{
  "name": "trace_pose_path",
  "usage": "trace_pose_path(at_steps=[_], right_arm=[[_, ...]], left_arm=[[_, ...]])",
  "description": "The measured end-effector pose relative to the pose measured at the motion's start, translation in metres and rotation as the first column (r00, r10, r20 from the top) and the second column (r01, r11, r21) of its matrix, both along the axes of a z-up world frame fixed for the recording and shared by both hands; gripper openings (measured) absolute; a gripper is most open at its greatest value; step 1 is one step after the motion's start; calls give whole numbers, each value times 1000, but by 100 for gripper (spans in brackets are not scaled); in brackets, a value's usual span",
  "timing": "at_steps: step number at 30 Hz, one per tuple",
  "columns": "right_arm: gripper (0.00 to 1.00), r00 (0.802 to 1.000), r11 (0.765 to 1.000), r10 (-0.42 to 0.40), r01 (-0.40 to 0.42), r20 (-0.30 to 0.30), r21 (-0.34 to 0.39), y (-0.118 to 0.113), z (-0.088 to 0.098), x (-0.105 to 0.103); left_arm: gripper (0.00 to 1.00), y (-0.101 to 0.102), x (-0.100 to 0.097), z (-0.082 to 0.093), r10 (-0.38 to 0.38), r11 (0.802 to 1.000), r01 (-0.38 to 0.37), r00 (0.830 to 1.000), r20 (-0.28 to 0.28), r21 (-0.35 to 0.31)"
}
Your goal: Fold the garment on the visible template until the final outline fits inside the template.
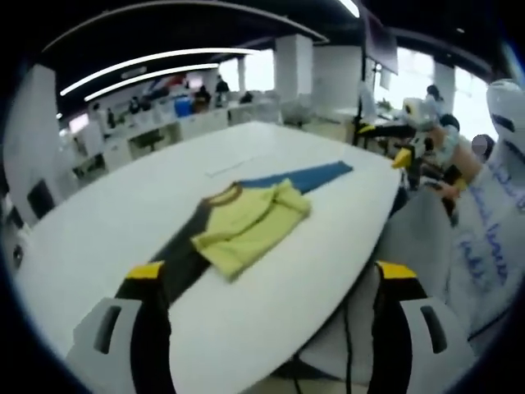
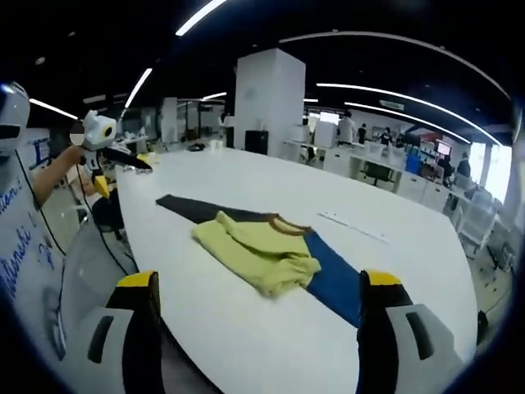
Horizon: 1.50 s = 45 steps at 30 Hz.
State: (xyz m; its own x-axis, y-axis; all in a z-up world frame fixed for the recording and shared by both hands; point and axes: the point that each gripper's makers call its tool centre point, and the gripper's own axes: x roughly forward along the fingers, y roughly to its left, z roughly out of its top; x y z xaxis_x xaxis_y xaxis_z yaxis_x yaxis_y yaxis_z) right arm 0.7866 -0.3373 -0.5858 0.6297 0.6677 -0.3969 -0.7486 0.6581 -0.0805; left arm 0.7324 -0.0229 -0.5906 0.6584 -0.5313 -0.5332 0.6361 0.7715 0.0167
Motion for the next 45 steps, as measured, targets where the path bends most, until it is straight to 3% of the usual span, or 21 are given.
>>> trace_pose_path(at_steps=[7,16,23,45], right_arm=[[100,999,1000,3,-2,-44,19,3,-11,-9],[100,999,999,-2,5,-51,45,4,-11,-12],[100,998,999,-6,8,-56,32,3,-14,-9],[100,998,1000,6,-5,-56,8,7,-15,1]], left_arm=[[99,-2,-7,-6,6,1000,-7,1000,-22,-12],[99,-4,-7,-2,35,997,-36,999,-16,-75],[99,-2,-5,-3,40,997,-41,999,-15,-71],[86,7,6,-4,88,990,-88,996,-9,-106]])
